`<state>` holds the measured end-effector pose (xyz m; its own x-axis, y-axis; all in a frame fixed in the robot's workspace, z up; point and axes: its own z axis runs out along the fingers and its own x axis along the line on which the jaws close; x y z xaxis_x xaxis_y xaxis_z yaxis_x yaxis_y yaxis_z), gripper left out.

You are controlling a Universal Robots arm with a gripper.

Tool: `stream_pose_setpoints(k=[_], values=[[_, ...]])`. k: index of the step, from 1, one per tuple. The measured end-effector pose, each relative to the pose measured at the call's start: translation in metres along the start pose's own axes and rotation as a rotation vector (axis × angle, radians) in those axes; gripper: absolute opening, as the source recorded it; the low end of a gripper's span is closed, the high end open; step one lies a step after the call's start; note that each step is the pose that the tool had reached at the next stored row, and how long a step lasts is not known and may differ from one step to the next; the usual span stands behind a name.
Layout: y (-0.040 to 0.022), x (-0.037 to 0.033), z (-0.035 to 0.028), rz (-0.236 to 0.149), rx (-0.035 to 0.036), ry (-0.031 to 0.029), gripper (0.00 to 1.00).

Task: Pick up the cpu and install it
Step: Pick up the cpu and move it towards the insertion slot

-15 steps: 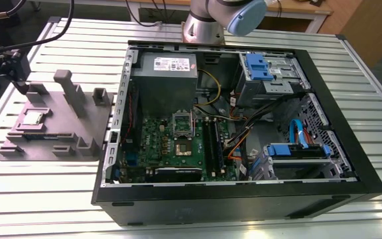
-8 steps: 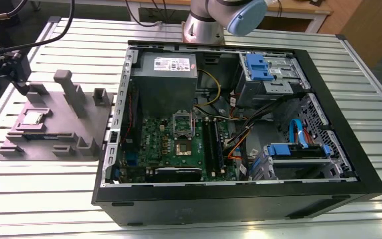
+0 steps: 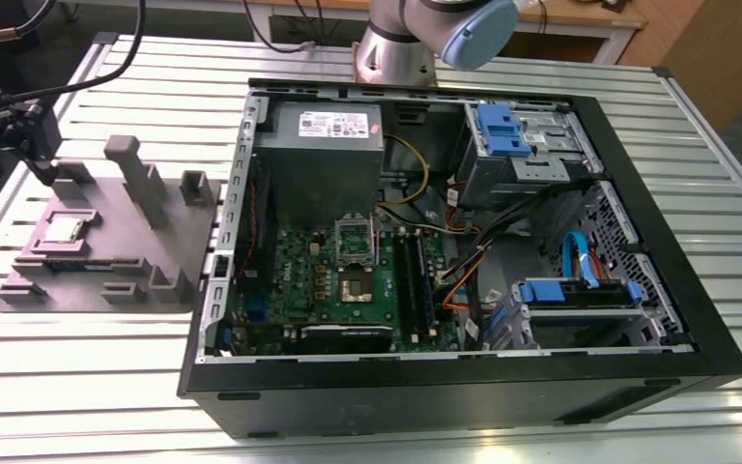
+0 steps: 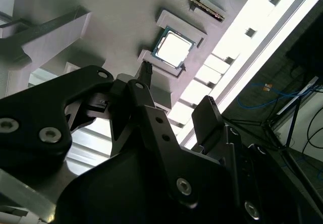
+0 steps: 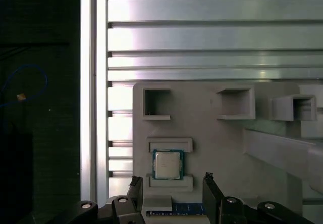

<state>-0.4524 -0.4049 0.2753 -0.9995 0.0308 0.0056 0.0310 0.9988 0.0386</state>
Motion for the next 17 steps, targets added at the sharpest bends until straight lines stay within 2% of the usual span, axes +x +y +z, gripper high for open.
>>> stream_pose_setpoints(k=[17], values=[[-0.0001, 0.0, 0.0039, 0.0, -0.0001, 0.0, 0.59]])
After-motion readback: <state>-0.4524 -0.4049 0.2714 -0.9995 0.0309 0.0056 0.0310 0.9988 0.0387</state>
